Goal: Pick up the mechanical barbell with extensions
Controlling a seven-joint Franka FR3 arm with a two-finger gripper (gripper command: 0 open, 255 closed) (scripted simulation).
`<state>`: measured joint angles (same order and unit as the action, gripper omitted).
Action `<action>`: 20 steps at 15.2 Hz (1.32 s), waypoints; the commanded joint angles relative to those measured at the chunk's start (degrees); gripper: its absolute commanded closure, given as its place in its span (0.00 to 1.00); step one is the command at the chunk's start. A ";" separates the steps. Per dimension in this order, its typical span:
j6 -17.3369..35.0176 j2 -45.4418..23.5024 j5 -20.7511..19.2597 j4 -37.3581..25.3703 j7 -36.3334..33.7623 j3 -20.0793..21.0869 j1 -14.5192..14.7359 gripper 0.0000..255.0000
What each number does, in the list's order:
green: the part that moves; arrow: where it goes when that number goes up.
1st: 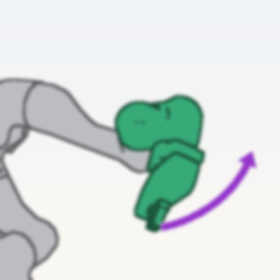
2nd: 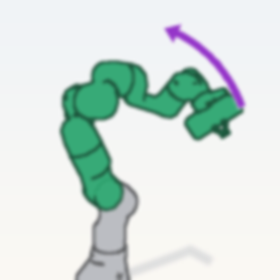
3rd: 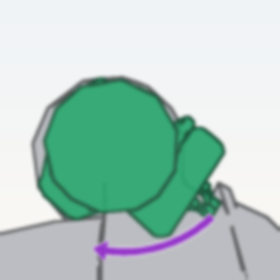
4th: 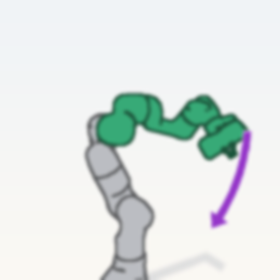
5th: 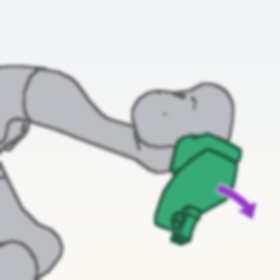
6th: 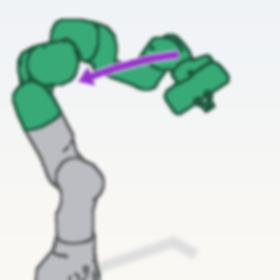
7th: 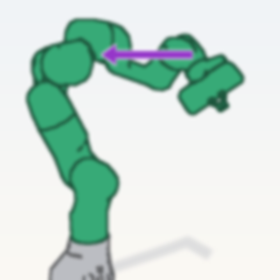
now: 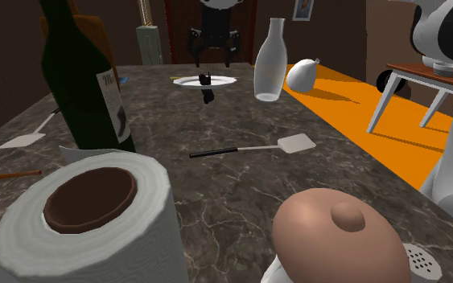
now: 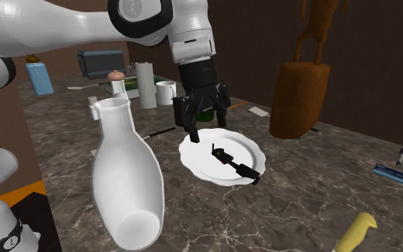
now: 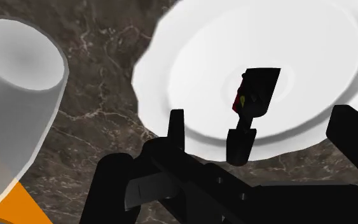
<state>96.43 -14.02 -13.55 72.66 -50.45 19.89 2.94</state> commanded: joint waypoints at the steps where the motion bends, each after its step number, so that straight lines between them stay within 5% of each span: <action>1: -2.03 -3.92 -2.61 -6.11 -1.96 -0.04 1.79 0.00; 10: 5.09 -1.32 -1.77 3.54 -2.80 -0.24 0.56 0.00; 11: 5.06 -1.40 -1.80 3.44 -2.81 -0.24 0.58 1.00; 20: 5.08 -1.33 -1.77 3.53 -2.81 -0.24 0.56 1.00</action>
<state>101.54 -15.31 -15.36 76.20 -53.27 19.63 3.47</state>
